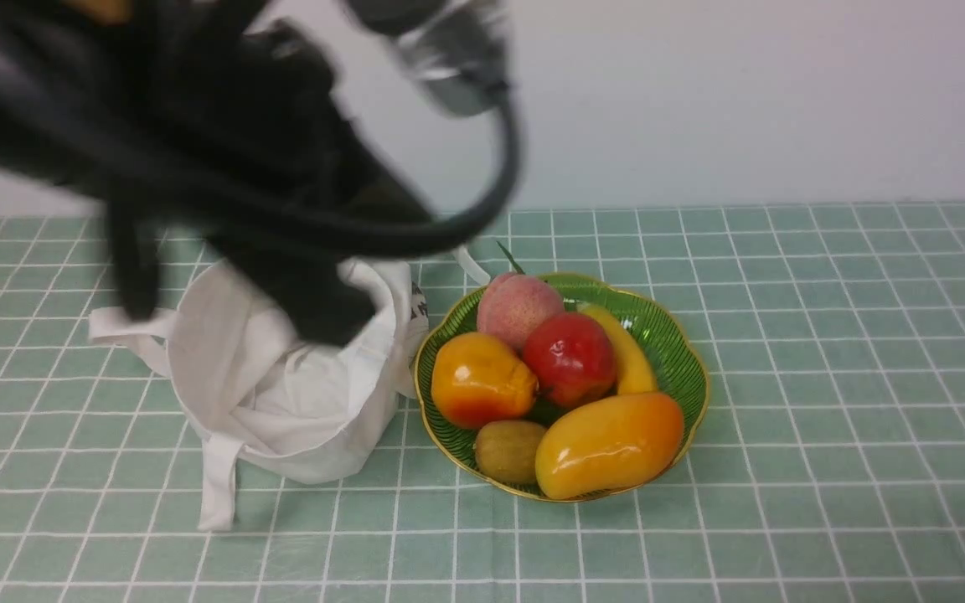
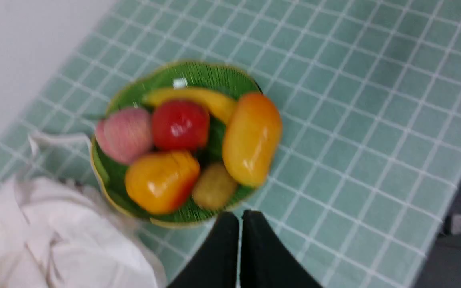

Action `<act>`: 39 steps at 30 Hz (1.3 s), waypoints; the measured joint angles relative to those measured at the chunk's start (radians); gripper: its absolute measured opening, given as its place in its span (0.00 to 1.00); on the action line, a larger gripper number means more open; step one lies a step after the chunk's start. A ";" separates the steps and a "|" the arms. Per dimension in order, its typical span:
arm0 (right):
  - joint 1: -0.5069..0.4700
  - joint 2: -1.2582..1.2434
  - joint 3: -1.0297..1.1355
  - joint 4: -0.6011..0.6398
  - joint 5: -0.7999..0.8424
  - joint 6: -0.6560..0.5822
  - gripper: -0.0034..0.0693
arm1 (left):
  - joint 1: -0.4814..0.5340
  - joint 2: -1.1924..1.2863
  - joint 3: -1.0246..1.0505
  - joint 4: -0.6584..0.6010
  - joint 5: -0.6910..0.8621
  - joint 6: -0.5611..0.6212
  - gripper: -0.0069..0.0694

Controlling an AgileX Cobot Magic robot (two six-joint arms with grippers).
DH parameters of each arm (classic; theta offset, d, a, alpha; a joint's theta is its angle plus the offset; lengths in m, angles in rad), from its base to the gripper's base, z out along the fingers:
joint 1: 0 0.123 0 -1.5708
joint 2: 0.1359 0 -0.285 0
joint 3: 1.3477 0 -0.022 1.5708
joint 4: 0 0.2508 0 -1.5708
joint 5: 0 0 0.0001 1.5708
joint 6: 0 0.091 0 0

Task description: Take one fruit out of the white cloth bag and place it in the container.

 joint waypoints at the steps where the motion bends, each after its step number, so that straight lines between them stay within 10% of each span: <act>1: 0.000 0.000 0.000 0.000 0.000 0.000 0.03 | 0.000 -0.030 0.000 0.020 0.064 -0.044 0.08; 13: 0.000 0.000 0.000 0.000 0.000 0.000 0.03 | 0.000 -0.362 0.304 0.091 0.113 -0.277 0.08; 25: 0.000 0.000 0.000 0.000 0.000 0.000 0.03 | 0.000 -0.835 0.962 -0.017 -0.614 -0.430 0.08; 39: 0.000 0.000 0.000 0.000 0.000 0.000 0.03 | 0.000 -0.892 1.180 -0.007 -0.658 -0.410 0.08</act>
